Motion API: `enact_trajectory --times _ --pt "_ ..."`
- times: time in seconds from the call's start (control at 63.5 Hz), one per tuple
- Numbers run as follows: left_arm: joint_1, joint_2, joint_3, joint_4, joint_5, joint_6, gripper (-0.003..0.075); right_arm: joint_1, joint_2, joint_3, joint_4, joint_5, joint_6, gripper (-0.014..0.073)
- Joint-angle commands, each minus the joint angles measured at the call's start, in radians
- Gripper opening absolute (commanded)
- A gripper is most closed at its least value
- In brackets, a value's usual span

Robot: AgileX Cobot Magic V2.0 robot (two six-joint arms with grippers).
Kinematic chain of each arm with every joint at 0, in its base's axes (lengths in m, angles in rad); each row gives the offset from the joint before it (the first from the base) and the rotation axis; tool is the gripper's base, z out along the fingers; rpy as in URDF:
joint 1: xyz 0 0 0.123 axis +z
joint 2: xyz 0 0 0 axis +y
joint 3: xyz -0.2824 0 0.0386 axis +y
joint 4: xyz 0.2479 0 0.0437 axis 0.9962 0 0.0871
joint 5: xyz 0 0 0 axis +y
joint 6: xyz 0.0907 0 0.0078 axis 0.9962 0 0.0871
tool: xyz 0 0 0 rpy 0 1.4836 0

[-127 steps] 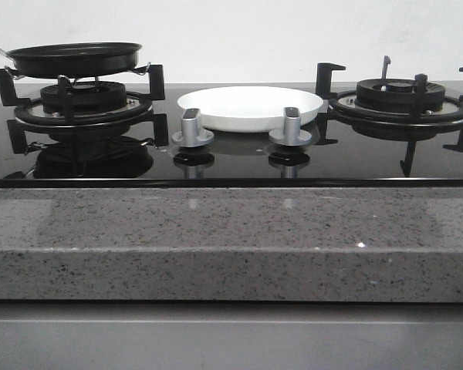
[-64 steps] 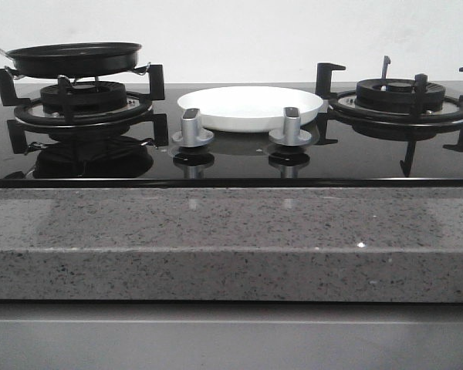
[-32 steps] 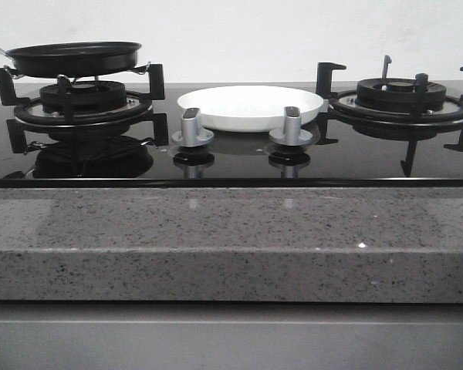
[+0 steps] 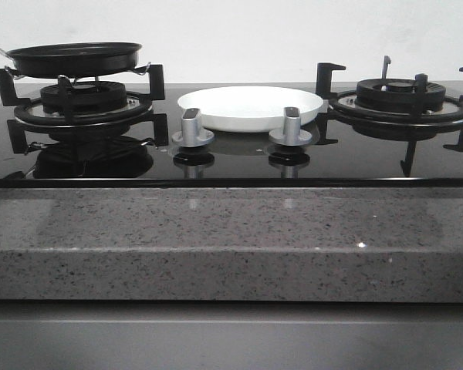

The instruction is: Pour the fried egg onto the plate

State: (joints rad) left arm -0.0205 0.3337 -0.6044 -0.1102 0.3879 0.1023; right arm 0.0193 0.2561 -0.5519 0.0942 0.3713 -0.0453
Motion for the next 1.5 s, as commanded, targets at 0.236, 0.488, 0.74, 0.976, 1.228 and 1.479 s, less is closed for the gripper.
enact_trajectory --times 0.236,0.488,0.74,0.976,1.228,1.479 --pt "0.001 0.199 -0.083 -0.009 -0.001 -0.011 -0.002 -0.005 0.228 -0.072 0.002 0.025 -0.006 -0.0069" --pt "0.001 0.263 -0.083 -0.037 -0.001 -0.011 -0.002 -0.005 0.335 -0.072 0.002 0.028 -0.006 -0.0069" --pt "0.001 0.307 -0.083 -0.042 -0.001 -0.011 0.0029 -0.005 0.407 -0.072 0.002 0.051 -0.006 -0.0037" --pt "0.001 0.309 -0.083 -0.042 -0.007 -0.011 0.0538 -0.005 0.466 -0.072 0.009 0.065 -0.006 0.0404" --pt "0.001 0.309 -0.083 -0.045 -0.007 -0.011 0.0563 0.035 0.59 -0.172 0.168 0.168 -0.057 0.0452" --pt "0.001 0.309 -0.083 -0.045 -0.007 -0.009 0.0563 0.185 0.818 -0.376 0.194 0.202 -0.098 0.0447"
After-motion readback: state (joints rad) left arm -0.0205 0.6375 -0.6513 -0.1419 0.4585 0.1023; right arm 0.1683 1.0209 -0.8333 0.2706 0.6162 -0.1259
